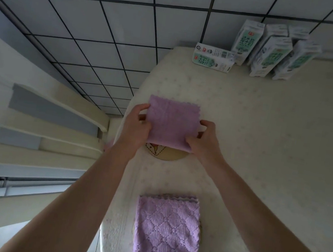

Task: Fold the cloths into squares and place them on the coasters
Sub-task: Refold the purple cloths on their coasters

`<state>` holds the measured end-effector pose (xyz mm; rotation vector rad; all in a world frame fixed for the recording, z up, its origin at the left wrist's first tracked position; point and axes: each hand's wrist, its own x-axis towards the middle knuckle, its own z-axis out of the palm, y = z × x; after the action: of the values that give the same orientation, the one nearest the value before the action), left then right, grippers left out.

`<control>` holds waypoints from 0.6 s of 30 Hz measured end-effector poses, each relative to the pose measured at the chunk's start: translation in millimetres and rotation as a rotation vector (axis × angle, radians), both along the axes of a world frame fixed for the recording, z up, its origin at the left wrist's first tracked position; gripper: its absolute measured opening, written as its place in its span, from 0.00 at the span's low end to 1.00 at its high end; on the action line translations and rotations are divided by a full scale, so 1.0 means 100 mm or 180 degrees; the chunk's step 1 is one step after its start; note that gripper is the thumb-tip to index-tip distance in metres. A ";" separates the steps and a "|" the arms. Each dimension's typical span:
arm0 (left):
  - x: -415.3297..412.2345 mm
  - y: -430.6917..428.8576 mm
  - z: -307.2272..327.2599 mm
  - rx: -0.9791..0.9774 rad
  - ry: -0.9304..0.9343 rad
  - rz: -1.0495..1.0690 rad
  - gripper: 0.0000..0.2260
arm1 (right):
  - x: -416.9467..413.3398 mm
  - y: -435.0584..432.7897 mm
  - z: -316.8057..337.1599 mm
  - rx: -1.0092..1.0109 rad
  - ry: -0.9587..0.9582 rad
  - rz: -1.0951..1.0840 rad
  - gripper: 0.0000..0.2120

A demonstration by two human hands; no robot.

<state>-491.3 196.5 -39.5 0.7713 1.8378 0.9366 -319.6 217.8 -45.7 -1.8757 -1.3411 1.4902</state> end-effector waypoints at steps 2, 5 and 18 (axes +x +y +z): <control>0.02 -0.08 -0.03 0.0184 0.0489 -0.0018 0.15 | 0.00 -0.09 0.01 0.0467 -0.0242 0.0162 0.27; 0.05 -0.28 -0.10 0.0450 0.0902 -0.0016 0.15 | 0.02 -0.19 0.01 0.0907 -0.0762 0.0623 0.29; 0.11 -0.50 -0.22 0.0526 0.1504 -0.0536 0.16 | 0.03 -0.31 -0.19 0.0906 -0.0695 0.0745 0.27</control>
<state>-480.4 146.2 -61.5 1.3180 2.0681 0.8526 -316.3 187.0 -64.2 -1.7834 -1.8215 1.1422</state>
